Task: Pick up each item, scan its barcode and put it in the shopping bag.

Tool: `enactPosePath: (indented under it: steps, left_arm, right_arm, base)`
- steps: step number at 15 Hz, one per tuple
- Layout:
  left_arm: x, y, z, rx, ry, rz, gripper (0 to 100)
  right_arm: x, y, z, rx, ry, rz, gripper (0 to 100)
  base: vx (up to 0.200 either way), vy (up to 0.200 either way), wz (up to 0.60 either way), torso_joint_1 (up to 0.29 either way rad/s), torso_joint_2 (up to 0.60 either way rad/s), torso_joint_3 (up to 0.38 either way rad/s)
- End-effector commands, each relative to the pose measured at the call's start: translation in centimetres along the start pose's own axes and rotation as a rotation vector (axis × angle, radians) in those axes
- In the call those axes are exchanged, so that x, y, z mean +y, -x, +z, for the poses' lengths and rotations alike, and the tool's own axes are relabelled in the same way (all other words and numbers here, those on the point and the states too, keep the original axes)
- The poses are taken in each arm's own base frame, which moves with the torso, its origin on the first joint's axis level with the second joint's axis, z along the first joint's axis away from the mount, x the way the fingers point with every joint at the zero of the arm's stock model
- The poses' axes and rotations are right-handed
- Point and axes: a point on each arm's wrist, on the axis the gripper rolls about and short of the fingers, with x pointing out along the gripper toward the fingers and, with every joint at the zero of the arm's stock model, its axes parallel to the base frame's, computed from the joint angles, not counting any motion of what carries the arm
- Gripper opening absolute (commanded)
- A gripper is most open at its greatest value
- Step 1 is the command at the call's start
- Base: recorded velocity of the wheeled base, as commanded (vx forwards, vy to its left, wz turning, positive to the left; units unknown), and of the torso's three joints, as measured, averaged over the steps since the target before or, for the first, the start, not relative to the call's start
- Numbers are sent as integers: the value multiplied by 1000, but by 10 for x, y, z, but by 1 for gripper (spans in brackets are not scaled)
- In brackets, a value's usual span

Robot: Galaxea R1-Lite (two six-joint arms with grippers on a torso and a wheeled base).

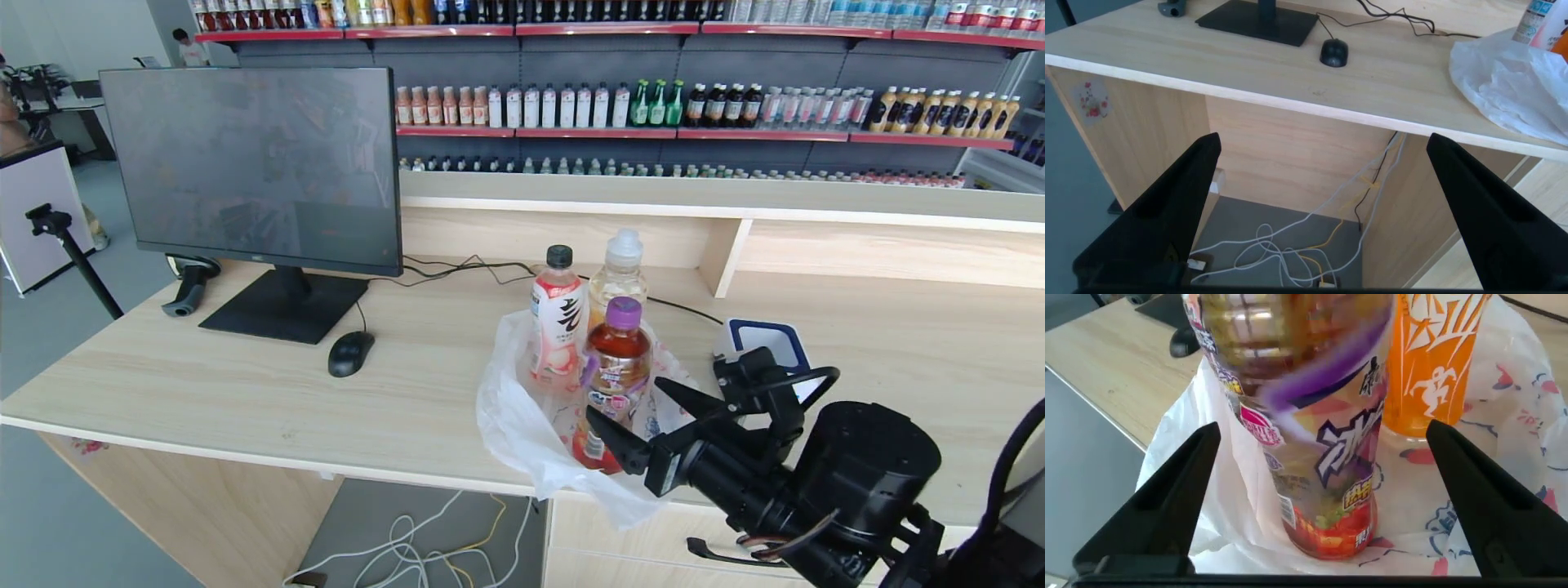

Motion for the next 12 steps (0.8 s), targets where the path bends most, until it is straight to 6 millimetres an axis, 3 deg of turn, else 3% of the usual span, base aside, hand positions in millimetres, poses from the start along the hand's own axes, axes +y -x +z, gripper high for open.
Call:
enactPosePath:
  steps: [1, 5, 9, 12]
  left_arm:
    - [0, 0, 0, 1, 0, 0, 100]
    - [0, 0, 0, 1, 0, 0, 100]
    - [0, 0, 0, 1, 0, 0, 100]
    - [0, 0, 0, 1, 0, 0, 100]
  right_arm:
    - [-7, 36, 25, -67, -6, -15, 100]
    - [-23, 109, 38, -123, -6, -70, 100]
    - [-23, 126, 55, -232, 16, -70, 100]
    - [-22, 128, 52, -197, 31, -67, 100]
  base:
    - [0, 0, 0, 0, 0, 0]
    - [0, 0, 0, 0, 0, 0]
    - [0, 0, 0, 0, 0, 0]
    - [0, 0, 0, 0, 0, 0]
